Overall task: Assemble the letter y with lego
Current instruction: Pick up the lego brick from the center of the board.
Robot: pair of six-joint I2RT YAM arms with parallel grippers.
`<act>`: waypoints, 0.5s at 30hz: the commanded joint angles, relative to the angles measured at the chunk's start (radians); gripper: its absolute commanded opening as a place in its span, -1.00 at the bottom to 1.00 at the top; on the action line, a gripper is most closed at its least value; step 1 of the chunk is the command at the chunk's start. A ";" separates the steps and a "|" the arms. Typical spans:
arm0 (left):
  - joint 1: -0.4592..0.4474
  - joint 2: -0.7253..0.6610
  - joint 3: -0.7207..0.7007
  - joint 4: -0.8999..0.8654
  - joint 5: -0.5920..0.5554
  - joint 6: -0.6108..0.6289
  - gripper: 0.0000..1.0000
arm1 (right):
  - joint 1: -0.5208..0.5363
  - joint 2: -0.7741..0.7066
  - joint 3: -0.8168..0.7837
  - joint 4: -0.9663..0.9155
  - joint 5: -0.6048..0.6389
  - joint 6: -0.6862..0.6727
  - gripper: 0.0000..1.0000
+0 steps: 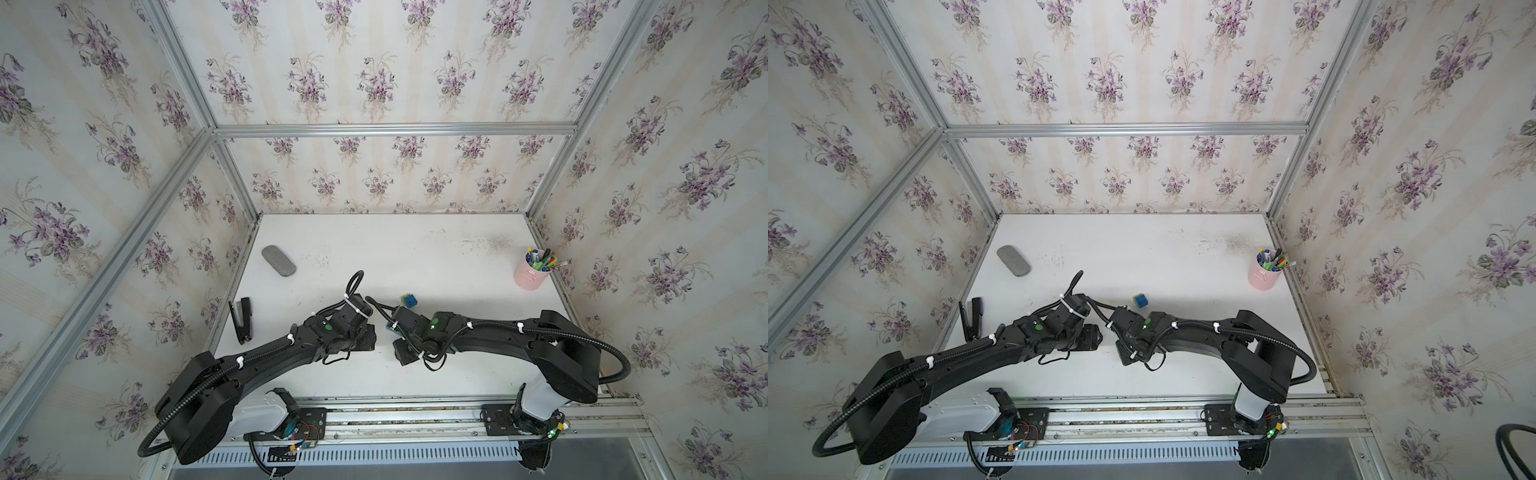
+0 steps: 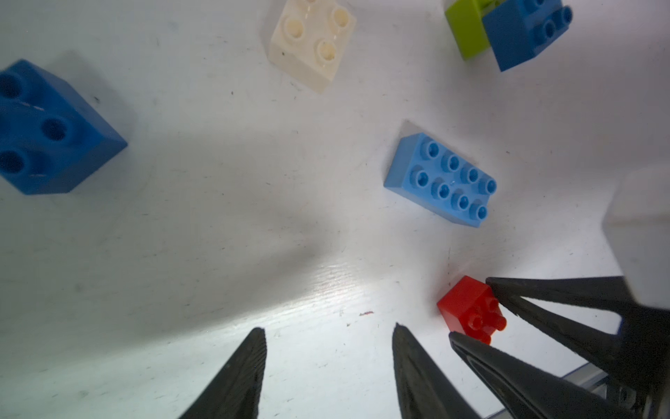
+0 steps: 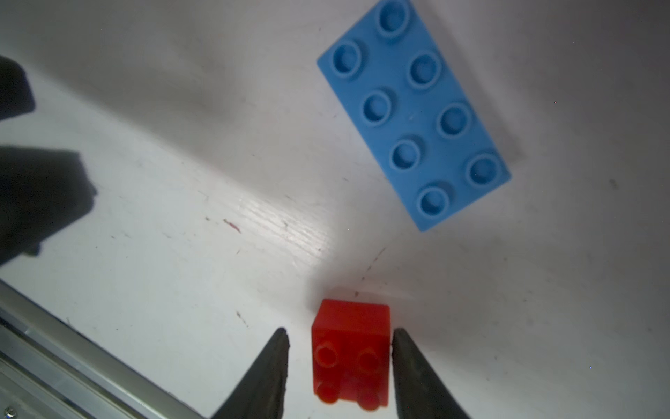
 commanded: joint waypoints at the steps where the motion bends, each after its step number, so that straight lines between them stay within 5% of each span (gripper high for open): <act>1: 0.000 0.004 0.002 -0.011 -0.013 -0.011 0.17 | 0.004 0.020 0.016 -0.038 0.030 0.018 -0.12; 8: 0.001 0.002 -0.003 -0.011 -0.019 -0.007 0.17 | 0.008 0.038 0.024 -0.054 0.029 0.017 -0.17; 15: 0.000 -0.003 -0.006 -0.011 -0.018 -0.008 0.18 | 0.010 0.036 0.043 -0.069 0.034 -0.007 -0.47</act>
